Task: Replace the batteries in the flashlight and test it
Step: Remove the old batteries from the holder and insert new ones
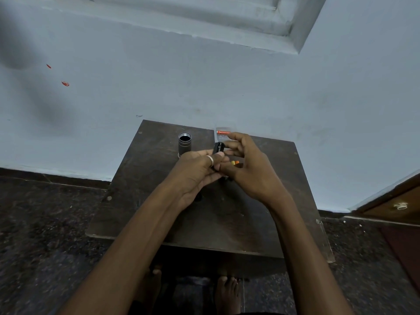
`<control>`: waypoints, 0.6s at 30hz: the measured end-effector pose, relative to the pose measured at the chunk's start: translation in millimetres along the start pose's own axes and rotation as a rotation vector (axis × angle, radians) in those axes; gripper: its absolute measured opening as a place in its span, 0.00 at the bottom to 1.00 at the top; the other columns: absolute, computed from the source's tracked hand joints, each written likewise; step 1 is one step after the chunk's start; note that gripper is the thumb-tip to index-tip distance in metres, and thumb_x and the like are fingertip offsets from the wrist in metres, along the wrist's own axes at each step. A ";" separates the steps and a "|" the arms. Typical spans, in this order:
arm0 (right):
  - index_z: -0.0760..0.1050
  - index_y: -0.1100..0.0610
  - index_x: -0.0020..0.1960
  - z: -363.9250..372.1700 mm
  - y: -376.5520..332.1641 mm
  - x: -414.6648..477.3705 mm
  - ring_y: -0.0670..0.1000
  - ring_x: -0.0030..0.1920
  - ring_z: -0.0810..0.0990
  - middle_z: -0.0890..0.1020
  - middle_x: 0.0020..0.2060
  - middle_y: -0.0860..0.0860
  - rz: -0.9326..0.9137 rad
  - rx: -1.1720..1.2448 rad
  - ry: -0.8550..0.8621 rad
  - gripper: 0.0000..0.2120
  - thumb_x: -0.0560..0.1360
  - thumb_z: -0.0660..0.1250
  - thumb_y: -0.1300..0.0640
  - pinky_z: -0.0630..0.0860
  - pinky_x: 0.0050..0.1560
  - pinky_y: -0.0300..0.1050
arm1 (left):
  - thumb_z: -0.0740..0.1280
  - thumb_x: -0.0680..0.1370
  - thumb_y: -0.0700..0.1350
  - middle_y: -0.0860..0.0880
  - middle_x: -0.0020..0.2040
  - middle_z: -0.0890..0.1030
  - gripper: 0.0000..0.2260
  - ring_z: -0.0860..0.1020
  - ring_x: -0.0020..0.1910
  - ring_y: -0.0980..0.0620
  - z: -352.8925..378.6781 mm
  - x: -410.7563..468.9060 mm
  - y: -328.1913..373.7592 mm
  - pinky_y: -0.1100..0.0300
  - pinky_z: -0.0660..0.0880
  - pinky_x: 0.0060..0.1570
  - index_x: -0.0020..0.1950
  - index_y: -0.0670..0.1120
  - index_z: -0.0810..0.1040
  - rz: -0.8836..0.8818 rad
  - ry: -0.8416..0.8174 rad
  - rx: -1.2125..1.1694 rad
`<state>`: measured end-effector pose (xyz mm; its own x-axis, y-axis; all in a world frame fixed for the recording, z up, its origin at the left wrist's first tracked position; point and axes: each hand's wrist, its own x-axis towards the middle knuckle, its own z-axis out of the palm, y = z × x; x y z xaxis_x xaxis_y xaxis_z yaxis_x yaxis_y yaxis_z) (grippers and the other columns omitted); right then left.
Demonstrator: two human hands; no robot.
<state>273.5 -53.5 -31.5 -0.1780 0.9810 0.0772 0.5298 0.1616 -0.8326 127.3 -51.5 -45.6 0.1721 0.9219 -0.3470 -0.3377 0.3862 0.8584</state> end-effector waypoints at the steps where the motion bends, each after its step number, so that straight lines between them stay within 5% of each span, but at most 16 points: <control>1: 0.64 0.54 0.75 -0.5 -0.5 -0.2 0.42 0.62 0.76 0.75 0.63 0.42 0.000 -0.009 -0.013 0.35 0.73 0.75 0.61 0.76 0.54 0.28 | 0.65 0.81 0.39 0.42 0.51 0.85 0.09 0.84 0.49 0.51 0.2 0.0 -0.2 0.62 0.81 0.46 0.58 0.38 0.80 -0.007 0.001 -0.004; 9: 0.67 0.52 0.72 -0.4 -0.9 -0.9 0.38 0.59 0.77 0.78 0.57 0.42 -0.024 0.010 0.060 0.34 0.71 0.76 0.66 0.79 0.52 0.34 | 0.62 0.82 0.40 0.42 0.53 0.84 0.11 0.84 0.44 0.54 7.4 -2.6 2.0 0.57 0.81 0.52 0.60 0.38 0.79 -0.006 -0.057 -0.041; 18: 0.65 0.50 0.72 -3.3 -1.0 -1.3 0.38 0.59 0.77 0.79 0.60 0.43 -0.020 0.008 0.057 0.37 0.69 0.78 0.64 0.80 0.55 0.38 | 0.58 0.84 0.38 0.37 0.59 0.81 0.12 0.82 0.58 0.43 5.7 -0.3 1.1 0.55 0.83 0.49 0.64 0.36 0.75 -0.026 0.000 -0.056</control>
<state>275.9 -54.6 -29.0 -0.1404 0.9822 0.1249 0.5201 0.1805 -0.8348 132.1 -51.5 -42.4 0.1818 0.9115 -0.3690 -0.3845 0.4113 0.8265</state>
